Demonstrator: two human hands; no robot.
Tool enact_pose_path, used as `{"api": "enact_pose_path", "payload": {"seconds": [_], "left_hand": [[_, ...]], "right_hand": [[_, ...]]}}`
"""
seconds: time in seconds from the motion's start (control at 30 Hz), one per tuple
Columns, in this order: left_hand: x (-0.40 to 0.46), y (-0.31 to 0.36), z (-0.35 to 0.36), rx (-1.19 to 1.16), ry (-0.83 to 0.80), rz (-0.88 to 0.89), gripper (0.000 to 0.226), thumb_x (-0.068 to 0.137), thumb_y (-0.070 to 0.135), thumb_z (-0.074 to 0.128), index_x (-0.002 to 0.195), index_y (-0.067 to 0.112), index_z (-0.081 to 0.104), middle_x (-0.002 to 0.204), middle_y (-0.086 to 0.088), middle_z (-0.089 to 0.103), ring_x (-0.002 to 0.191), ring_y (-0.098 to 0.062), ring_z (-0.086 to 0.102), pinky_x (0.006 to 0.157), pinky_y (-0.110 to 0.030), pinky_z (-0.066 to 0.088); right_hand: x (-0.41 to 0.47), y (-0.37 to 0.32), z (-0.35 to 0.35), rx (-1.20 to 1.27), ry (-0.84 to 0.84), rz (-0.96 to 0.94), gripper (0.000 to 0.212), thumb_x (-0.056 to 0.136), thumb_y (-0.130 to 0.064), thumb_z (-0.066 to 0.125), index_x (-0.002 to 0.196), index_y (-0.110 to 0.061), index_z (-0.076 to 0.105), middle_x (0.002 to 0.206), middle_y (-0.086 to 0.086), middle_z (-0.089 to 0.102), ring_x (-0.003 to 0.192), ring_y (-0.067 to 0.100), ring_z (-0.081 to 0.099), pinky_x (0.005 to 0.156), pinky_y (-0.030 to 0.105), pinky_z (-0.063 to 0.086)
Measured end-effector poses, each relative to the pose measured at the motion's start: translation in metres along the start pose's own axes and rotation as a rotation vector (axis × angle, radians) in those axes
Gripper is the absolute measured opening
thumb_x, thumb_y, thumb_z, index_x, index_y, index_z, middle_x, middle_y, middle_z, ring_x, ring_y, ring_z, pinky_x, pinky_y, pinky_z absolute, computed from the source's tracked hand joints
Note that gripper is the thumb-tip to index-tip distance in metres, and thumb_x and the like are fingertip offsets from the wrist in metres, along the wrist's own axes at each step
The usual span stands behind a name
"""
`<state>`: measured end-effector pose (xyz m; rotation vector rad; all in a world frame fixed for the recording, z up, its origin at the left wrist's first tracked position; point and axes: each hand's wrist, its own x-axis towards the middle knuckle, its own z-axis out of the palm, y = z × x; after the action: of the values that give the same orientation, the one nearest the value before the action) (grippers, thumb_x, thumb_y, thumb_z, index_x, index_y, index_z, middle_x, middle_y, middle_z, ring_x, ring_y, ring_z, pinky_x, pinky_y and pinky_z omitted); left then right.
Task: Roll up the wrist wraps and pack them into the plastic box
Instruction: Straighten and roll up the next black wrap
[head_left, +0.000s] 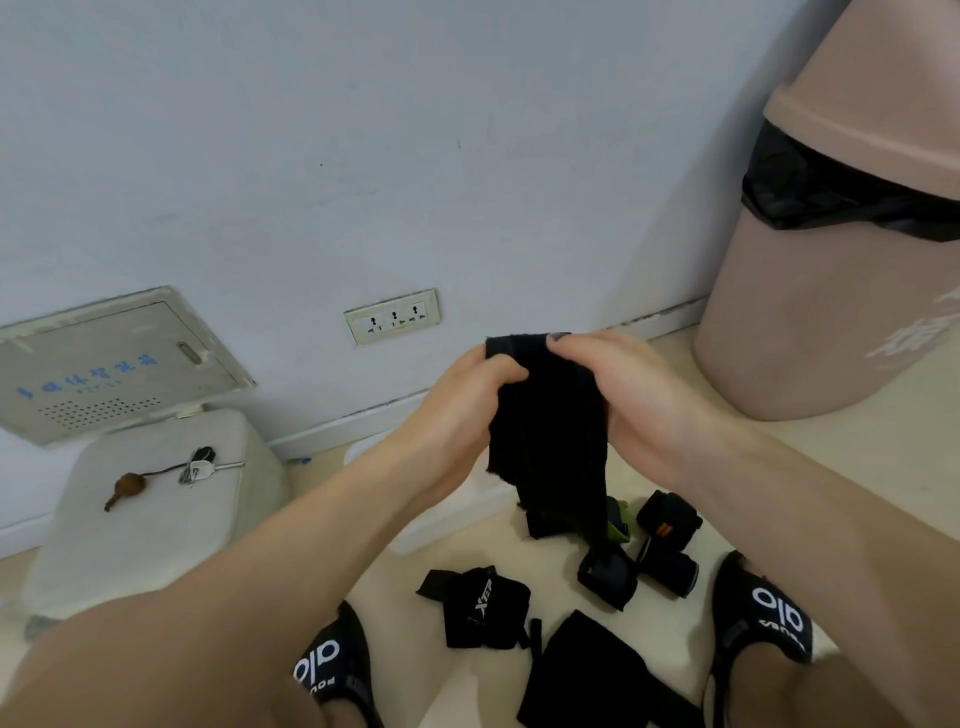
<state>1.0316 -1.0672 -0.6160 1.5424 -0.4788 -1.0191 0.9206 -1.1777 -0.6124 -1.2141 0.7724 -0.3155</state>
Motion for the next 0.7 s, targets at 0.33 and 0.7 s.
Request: {"api": "enact_pose_path", "payload": {"seconds": [0.33, 0.7], "left_hand": [[0.003, 0.015, -0.005, -0.393, -0.027, -0.158, 0.042, 0.108, 0.019, 0.035, 0.13, -0.002, 0.064, 0.126, -0.02, 0.071, 0.115, -0.03, 0.07, 0.089, -0.038, 0.058], [0.002, -0.001, 0.0, -0.307, -0.085, -0.169, 0.036, 0.105, 0.011, 0.04, 0.131, -0.001, 0.062, 0.125, -0.022, 0.071, 0.116, -0.035, 0.07, 0.089, -0.042, 0.061]], "right_hand": [[-0.01, 0.011, 0.013, -0.252, 0.057, -0.027, 0.026, 0.105, -0.049, 0.048, 0.113, -0.028, 0.063, 0.109, -0.005, 0.072, 0.099, 0.011, 0.07, 0.087, 0.031, 0.056], [-0.013, 0.017, 0.011, -0.333, 0.042, 0.014, 0.027, 0.107, -0.043, 0.046, 0.126, -0.024, 0.051, 0.115, -0.001, 0.067, 0.107, 0.016, 0.066, 0.098, 0.043, 0.055]]}}
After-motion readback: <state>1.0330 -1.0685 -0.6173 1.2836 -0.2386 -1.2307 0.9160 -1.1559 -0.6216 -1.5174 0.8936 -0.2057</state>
